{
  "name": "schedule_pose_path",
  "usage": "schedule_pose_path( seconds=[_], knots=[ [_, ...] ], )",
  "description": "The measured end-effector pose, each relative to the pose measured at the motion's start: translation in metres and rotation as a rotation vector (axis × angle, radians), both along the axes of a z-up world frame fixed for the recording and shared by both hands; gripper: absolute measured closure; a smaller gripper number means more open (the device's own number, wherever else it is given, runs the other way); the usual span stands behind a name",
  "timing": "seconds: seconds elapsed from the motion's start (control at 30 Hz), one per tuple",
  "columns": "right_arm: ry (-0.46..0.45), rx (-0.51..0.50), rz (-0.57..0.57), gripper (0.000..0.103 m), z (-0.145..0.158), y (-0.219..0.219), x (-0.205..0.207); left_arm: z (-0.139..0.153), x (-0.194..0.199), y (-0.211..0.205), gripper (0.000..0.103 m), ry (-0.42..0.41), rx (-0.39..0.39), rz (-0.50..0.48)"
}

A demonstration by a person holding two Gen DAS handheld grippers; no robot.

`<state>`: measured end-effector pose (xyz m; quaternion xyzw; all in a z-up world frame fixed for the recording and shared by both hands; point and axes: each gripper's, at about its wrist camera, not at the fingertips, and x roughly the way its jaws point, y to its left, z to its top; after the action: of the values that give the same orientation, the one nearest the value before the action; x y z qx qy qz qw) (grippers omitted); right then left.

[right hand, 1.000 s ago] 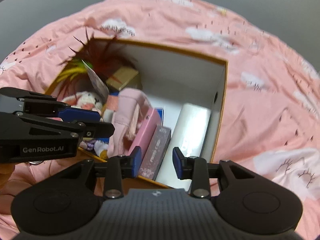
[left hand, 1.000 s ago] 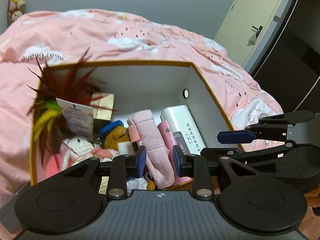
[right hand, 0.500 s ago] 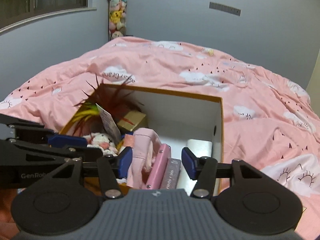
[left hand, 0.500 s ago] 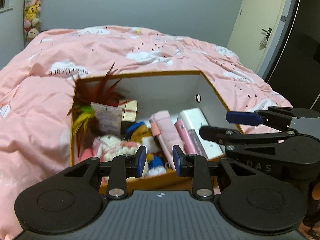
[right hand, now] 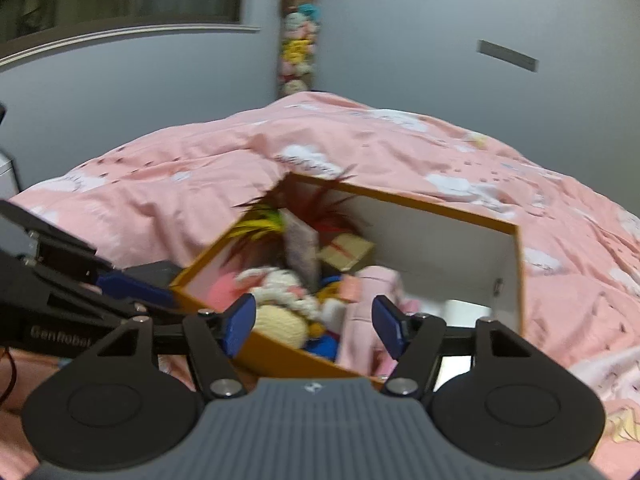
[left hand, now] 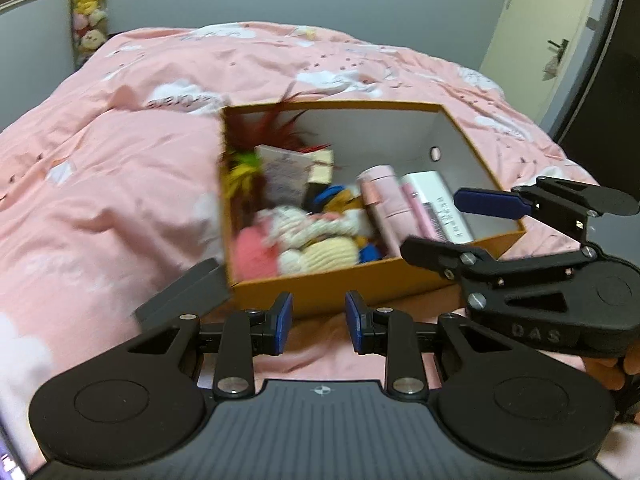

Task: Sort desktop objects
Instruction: 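Open both grippers and withdraw them toward the remaining items, then grasp the dark grey box with the left gripper while the right grasps the glitter mirror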

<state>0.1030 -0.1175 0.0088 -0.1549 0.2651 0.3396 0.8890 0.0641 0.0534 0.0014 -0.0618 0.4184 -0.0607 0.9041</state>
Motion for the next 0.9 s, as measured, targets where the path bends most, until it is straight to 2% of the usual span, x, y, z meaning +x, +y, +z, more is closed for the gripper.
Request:
schedule_pose_path(
  seconds=[0.17, 0.2, 0.23, 0.27, 0.5, 0.6, 0.73, 0.9],
  knots=[
    [0.08, -0.053, 0.128, 0.04, -0.009, 0.019, -0.007, 0.002, -0.006, 0.018, 0.066, 0.016, 0.068, 0.018],
    [0.101, -0.064, 0.15, 0.044, -0.011, 0.024, -0.007, 0.002, -0.006, 0.021, 0.062, 0.02, 0.086, 0.024],
    [0.12, -0.072, 0.168, 0.048, -0.014, 0.027, -0.007, 0.002, -0.007, 0.023, 0.053, 0.025, 0.106, 0.029],
    [0.136, -0.079, 0.184, 0.049, -0.016, 0.031, -0.007, 0.002, -0.007, 0.027, 0.051, 0.029, 0.128, 0.031],
    [0.142, -0.14, 0.305, 0.054, -0.026, 0.056, -0.009, -0.006, -0.013, 0.03, 0.05, 0.075, 0.326, -0.028],
    [0.163, -0.159, 0.347, 0.054, -0.031, 0.065, -0.007, -0.016, -0.011, 0.028, 0.05, 0.105, 0.334, -0.043],
    [0.192, -0.167, 0.386, 0.054, -0.04, 0.075, -0.007, -0.02, -0.007, 0.03, 0.049, 0.079, 0.367, -0.033],
    [0.196, -0.186, 0.442, 0.054, -0.045, 0.082, -0.006, -0.028, 0.004, 0.021, 0.046, 0.081, 0.525, -0.134]
  ],
)
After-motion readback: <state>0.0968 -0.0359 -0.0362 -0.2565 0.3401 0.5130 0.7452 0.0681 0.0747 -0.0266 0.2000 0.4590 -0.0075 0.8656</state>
